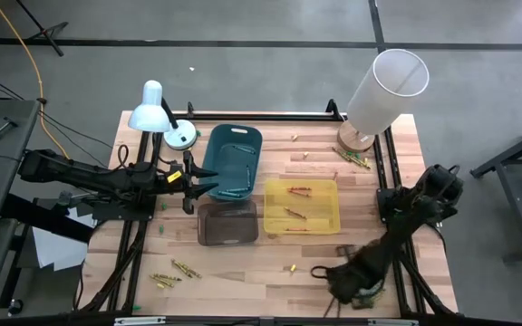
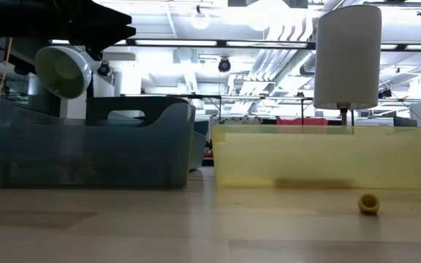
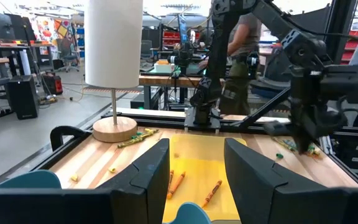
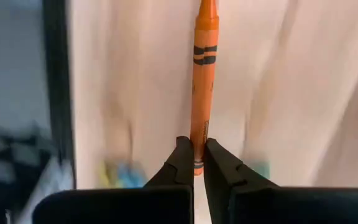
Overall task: Sort crayons
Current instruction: Put the orange crayon into the yellow bin
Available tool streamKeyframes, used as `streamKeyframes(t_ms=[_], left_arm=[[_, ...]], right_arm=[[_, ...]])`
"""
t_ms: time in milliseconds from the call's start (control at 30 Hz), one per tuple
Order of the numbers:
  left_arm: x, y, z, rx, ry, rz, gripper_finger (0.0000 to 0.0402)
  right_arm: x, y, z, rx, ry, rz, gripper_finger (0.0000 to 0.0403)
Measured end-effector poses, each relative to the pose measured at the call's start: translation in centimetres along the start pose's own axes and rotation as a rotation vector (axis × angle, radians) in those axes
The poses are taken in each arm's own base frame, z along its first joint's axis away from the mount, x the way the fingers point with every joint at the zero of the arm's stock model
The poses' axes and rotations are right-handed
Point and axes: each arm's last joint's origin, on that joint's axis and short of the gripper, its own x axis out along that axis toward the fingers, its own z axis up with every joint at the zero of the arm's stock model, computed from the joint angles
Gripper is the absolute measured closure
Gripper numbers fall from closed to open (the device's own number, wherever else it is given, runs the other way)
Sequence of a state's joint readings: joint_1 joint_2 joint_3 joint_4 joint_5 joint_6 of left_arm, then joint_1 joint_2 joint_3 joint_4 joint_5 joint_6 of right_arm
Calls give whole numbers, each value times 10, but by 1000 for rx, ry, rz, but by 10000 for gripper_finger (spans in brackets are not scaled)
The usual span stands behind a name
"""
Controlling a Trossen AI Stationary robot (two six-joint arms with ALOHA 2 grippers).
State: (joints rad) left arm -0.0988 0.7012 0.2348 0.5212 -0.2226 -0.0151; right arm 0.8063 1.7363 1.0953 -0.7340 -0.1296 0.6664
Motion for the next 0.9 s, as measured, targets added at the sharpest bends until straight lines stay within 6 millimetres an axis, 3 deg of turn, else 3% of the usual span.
streamKeyframes(t_ms=[133, 267, 367, 633, 767, 900], left_arm=[[0, 0, 0, 0, 0, 0, 261], [0, 0, 0, 0, 0, -1, 261], [0, 0, 0, 0, 0, 0, 261], [0, 0, -1, -6, 9, -10, 261], [0, -1, -4, -1, 36, -21, 261], [0, -1, -5, 2, 49, -21, 261]], right_arm=[[-2, -15, 37, -50, -350, -40, 402], [-13, -36, 68, -125, -660, -222, 402], [-25, -53, 85, -161, -790, -384, 402], [-33, -97, 97, -147, -741, -565, 402], [-44, -104, 86, -131, -660, -607, 402], [-68, -105, 65, -53, -644, -672, 403]])
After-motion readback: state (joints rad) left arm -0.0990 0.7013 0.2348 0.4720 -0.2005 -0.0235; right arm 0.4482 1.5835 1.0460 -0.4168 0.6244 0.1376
